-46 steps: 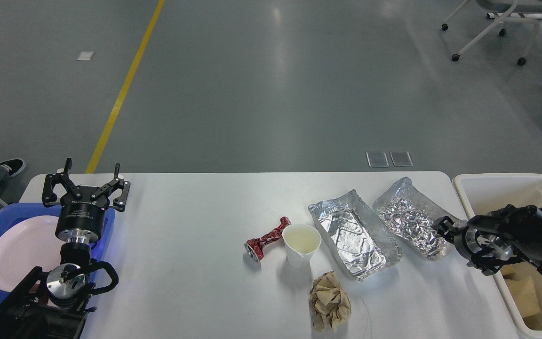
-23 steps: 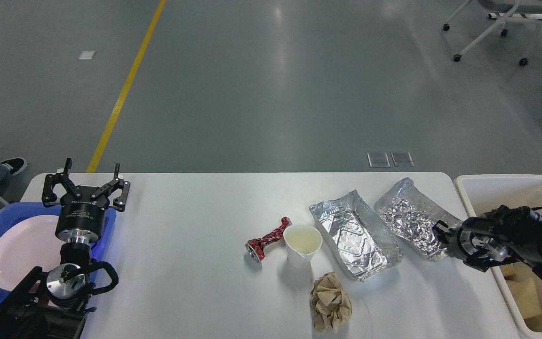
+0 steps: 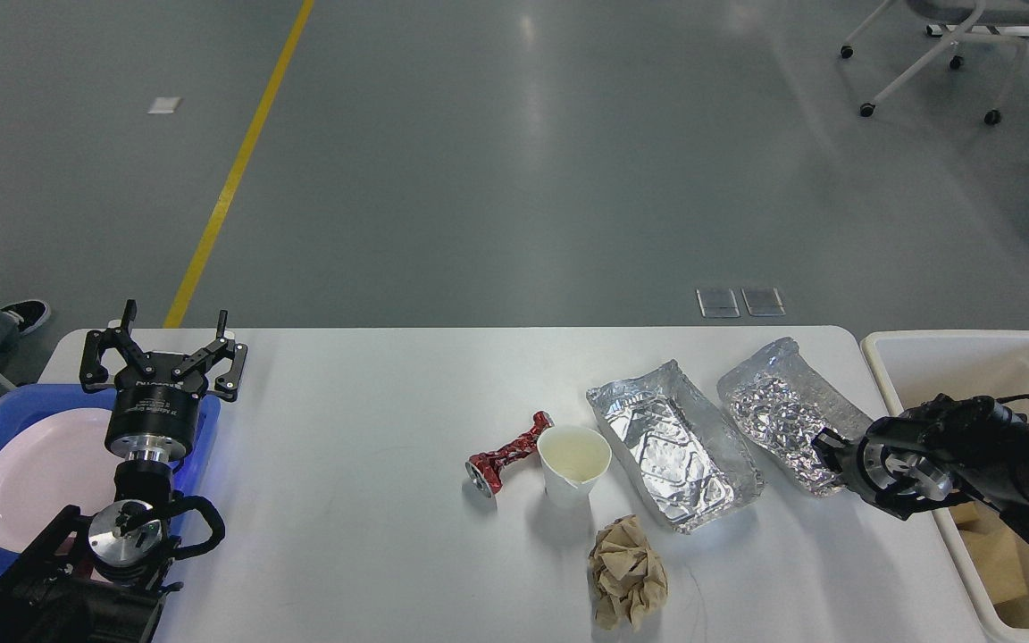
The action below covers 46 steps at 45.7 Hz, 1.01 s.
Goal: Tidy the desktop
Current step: 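Drag the foil wrapper into the beige bin and release it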
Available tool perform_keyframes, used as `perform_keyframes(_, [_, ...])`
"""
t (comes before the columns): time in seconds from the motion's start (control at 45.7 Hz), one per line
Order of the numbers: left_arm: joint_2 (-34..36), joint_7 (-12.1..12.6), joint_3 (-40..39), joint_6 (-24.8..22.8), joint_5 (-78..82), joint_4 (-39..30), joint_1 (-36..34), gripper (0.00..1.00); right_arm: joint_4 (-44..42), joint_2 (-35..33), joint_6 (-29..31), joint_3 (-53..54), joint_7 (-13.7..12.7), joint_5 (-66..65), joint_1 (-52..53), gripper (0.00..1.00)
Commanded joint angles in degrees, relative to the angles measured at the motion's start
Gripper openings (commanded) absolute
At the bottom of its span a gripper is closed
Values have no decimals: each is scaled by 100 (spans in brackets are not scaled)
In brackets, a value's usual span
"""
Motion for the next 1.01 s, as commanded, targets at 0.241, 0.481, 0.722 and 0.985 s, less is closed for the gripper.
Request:
perform_keyframes(0.241, [0, 0, -2, 0, -2, 0, 0, 96, 309, -114, 18, -7, -1, 3, 205, 0])
perform_keyframes(0.481, [0, 0, 7, 0, -2, 0, 0, 96, 2137, -1054, 430, -929, -10, -146, 2050, 0])
perform_keyframes(0.722, [0, 0, -2, 0, -2, 0, 0, 96, 3560, -1599, 1124, -2274, 7, -208, 4265, 0])
perform_keyframes(0.985, [0, 0, -2, 0, -2, 0, 0, 96, 5134, -1705, 1459, -3741, -10, -252, 6489, 0])
